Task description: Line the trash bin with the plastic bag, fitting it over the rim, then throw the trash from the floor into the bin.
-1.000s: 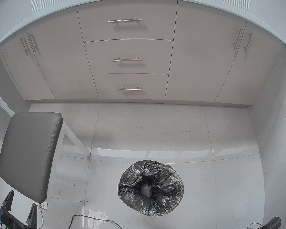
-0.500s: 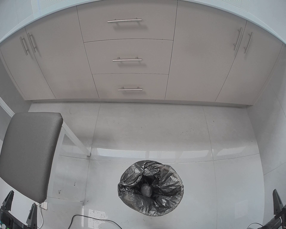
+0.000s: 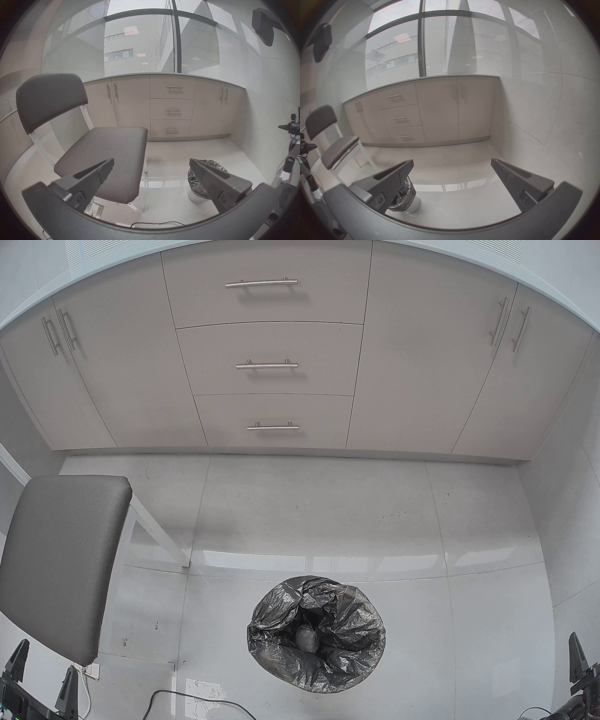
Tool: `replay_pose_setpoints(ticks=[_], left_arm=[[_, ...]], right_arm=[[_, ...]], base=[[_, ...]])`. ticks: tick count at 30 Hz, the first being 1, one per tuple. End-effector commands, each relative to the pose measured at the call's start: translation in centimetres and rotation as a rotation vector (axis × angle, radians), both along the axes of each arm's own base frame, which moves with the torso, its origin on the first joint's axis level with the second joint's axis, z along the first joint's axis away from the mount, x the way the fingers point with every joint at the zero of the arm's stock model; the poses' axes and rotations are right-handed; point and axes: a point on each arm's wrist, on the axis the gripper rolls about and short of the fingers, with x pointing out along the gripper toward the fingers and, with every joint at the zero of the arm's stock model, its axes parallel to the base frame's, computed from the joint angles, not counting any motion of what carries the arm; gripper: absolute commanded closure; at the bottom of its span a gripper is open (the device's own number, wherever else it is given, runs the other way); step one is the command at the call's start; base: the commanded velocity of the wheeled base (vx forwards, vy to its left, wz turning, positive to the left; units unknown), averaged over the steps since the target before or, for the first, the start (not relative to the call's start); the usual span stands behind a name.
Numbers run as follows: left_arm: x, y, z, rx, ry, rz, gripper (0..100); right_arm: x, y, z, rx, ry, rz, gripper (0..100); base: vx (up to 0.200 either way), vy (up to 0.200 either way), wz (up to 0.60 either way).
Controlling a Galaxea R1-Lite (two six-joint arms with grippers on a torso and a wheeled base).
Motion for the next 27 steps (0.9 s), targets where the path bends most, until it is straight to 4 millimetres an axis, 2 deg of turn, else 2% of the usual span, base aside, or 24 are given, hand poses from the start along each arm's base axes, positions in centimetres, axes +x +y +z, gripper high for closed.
replay_pose_setpoints(ticks=[1, 7, 8, 9, 27], left_arm=[[0.02, 0.0, -0.51, 0.0, 0.003, 0.0, 0], [0.0, 0.0, -0.51, 0.001, 0.001, 0.0, 0], [0.0, 0.0, -0.51, 0.001, 0.001, 0.0, 0], [0.0, 0.0, -0.51, 0.001, 0.001, 0.0, 0], [0.0, 0.0, -0.51, 0.001, 0.001, 0.0, 0]], right_arm=[[0.02, -0.05, -0.46, 0.023, -0.002, -0.02, 0], [0.0, 0.03, -0.46, -0.041, 0.013, 0.013, 0], [0.05, 0.27, -0.77, -0.115, 0.037, 0.116, 0], [0.05, 0.28, -0.79, -0.12, 0.039, 0.121, 0], [0.06, 0.24, -0.96, -0.088, 0.052, 0.107, 0]], base=[[0.0, 0.0, 0.0], [0.0, 0.0, 0.0], [0.0, 0.0, 0.0], [0.0, 0.0, 0.0], [0.0, 0.0, 0.0]])
